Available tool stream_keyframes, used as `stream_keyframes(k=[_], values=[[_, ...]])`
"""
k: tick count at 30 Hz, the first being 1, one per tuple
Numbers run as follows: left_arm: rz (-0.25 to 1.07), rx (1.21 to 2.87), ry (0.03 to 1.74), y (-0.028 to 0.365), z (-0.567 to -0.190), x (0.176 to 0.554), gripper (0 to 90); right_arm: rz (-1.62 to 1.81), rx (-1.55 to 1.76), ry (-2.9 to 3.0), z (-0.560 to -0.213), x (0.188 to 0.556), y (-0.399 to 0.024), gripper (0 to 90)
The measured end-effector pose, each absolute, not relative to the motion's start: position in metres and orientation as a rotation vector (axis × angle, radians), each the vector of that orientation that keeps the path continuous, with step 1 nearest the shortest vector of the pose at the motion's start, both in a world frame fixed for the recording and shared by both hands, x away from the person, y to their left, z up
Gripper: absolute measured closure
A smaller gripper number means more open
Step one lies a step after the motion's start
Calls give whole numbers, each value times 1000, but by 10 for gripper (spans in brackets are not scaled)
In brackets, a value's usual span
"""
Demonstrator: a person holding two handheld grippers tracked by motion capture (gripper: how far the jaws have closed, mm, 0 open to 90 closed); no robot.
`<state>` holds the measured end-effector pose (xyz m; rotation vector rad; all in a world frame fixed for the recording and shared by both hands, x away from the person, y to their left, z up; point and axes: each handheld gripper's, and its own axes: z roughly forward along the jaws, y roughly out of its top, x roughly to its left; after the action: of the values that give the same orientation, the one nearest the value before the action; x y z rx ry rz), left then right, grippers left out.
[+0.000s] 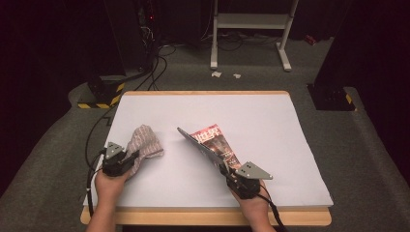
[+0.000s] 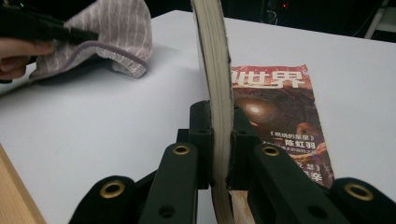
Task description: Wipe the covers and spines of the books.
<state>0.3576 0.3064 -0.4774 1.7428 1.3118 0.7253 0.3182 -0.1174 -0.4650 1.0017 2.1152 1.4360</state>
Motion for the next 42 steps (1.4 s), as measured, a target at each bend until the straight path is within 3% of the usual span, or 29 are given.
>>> stream_keyframes(k=[5,17,29,42], values=[[809,1684,1295,298,-462,359,737,1432,991,2126,-466,317,-116,840],[809,1735,1127,245,-427,382,735,1444,987,2135,-467,318,-117,839],[688,1831,1002,171,-446,401,734,1439,980,2145,-467,318,-116,840],[550,1761,832,140,-435,361,734,1440,978,2152,-469,318,-116,840]])
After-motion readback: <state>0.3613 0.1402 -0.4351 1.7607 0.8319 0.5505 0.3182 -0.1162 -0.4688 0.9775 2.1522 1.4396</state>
